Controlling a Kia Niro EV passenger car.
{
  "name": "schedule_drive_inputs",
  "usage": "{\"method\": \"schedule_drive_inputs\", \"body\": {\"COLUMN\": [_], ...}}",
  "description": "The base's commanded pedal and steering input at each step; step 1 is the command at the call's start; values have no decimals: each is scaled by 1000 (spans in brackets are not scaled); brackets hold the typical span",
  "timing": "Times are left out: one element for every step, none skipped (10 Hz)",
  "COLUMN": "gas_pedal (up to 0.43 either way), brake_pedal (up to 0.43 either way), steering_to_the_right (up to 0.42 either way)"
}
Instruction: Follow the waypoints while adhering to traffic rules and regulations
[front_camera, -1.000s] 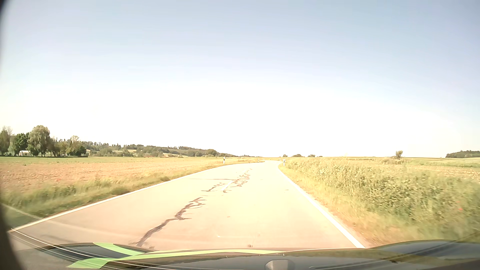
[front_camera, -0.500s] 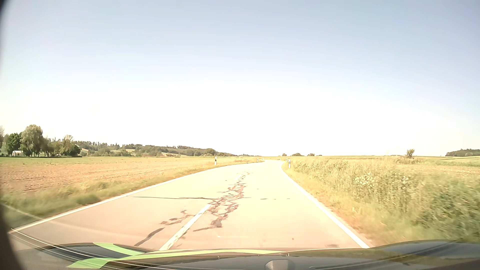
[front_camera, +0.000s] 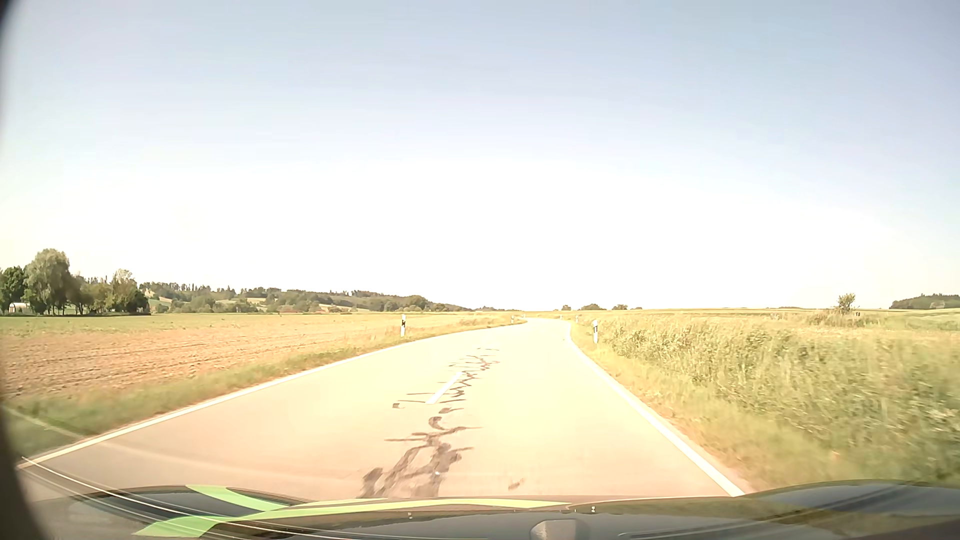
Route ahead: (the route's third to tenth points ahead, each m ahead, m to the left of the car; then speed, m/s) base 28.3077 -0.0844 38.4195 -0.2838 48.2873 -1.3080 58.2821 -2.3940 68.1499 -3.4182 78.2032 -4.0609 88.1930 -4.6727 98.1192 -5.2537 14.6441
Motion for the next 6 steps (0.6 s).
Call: {"method": "schedule_drive_inputs", "body": {"gas_pedal": [240,240,240,240,240,240], "brake_pedal": [0,0,0,0,0,0], "steering_to_the_right": [14,14,14,14,14,14]}}
